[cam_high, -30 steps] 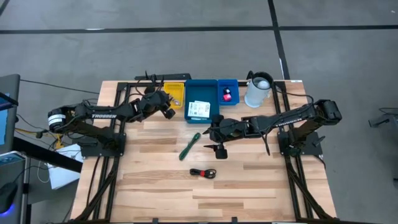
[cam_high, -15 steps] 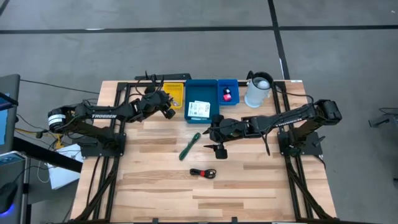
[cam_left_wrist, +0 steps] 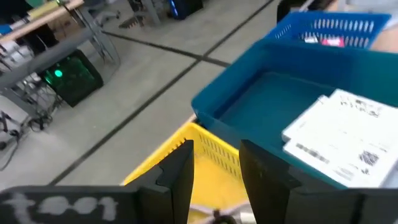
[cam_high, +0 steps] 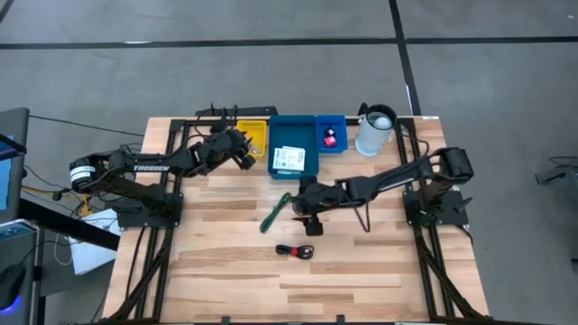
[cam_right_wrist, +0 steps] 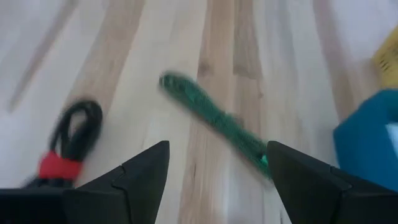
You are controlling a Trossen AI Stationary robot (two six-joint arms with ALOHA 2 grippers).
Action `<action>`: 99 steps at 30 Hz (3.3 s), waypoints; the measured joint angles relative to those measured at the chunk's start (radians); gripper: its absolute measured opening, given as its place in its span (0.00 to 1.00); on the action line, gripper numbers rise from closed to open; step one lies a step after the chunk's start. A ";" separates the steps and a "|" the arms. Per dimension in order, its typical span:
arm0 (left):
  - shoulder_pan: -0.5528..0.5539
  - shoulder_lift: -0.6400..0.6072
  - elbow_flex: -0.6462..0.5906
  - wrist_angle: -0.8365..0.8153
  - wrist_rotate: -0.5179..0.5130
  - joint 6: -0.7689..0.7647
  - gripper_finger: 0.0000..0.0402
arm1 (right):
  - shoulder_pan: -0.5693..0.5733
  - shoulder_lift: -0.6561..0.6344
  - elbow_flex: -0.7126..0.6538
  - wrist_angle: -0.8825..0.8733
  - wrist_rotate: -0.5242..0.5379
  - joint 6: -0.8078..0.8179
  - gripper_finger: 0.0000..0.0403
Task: Pick and place items into bin
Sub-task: Put the black charger cable into the yellow bin
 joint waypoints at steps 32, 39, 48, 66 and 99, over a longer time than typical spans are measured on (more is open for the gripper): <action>-0.109 -0.022 0.000 0.541 -0.339 0.396 0.23 | 0.090 -0.090 0.050 -0.070 0.058 0.018 0.66; -0.281 -0.037 0.000 0.378 -0.285 0.339 0.23 | 0.102 -0.081 0.049 -0.133 -0.006 0.145 0.66; -0.434 -0.037 0.000 0.058 -0.238 0.114 0.23 | 0.209 -0.081 0.035 -0.107 -0.159 0.180 0.66; -0.453 -0.035 0.000 -0.111 -0.107 -0.046 0.23 | 0.270 0.011 0.039 -0.099 0.081 0.373 0.66; -0.453 -0.035 0.000 -0.115 -0.015 -0.156 0.23 | 0.201 0.147 -0.013 -0.115 -0.109 0.369 0.66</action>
